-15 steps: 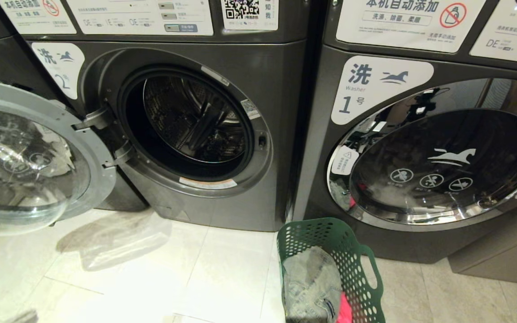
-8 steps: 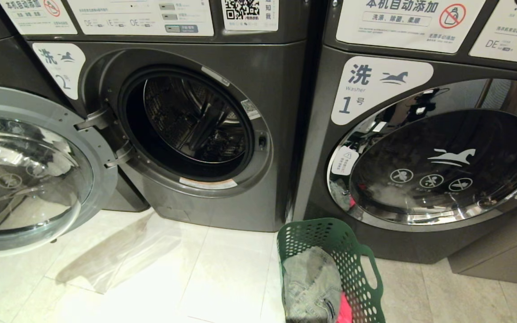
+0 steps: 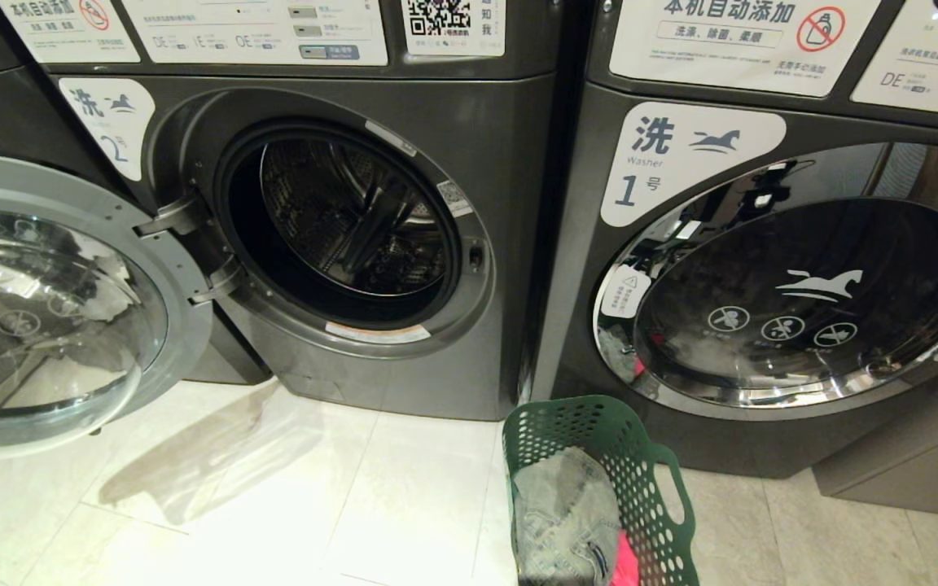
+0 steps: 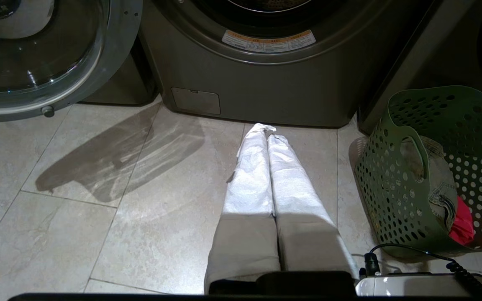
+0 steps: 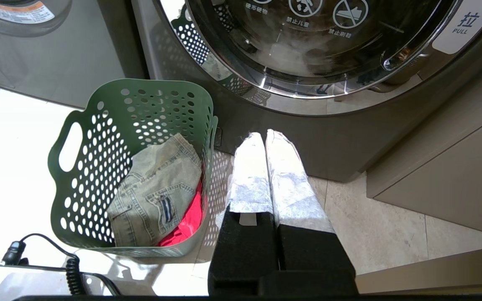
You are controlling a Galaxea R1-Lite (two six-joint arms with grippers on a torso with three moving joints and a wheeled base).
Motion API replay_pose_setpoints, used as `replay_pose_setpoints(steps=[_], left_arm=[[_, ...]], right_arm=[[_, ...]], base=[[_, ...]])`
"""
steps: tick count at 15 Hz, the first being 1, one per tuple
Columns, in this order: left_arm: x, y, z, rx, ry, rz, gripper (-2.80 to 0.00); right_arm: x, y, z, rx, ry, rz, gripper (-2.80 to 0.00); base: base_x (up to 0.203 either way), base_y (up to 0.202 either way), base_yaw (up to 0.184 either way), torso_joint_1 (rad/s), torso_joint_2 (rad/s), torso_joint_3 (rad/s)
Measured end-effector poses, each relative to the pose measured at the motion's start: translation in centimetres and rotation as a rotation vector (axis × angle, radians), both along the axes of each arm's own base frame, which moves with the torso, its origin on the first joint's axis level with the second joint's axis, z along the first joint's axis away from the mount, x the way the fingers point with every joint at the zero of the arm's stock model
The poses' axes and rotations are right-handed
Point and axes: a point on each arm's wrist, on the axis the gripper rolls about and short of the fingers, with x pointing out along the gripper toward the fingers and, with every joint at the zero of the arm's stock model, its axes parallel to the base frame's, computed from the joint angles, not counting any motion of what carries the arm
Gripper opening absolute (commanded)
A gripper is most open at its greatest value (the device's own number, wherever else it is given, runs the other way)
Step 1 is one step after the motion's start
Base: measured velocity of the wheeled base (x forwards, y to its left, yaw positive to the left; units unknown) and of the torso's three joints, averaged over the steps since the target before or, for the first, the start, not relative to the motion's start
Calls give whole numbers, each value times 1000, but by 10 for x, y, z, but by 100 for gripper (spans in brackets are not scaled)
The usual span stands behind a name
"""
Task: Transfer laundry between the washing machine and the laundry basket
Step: Pick a cloth and place it into the basket
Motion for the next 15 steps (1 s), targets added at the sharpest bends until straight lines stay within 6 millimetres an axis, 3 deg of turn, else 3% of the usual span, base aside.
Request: replay_pose_setpoints(steps=[15], left_arm=[[0, 0, 0, 2, -2, -1, -280]], right_arm=[[0, 0, 0, 0, 0, 0, -280]], base=[[0, 0, 0, 0, 0, 0]])
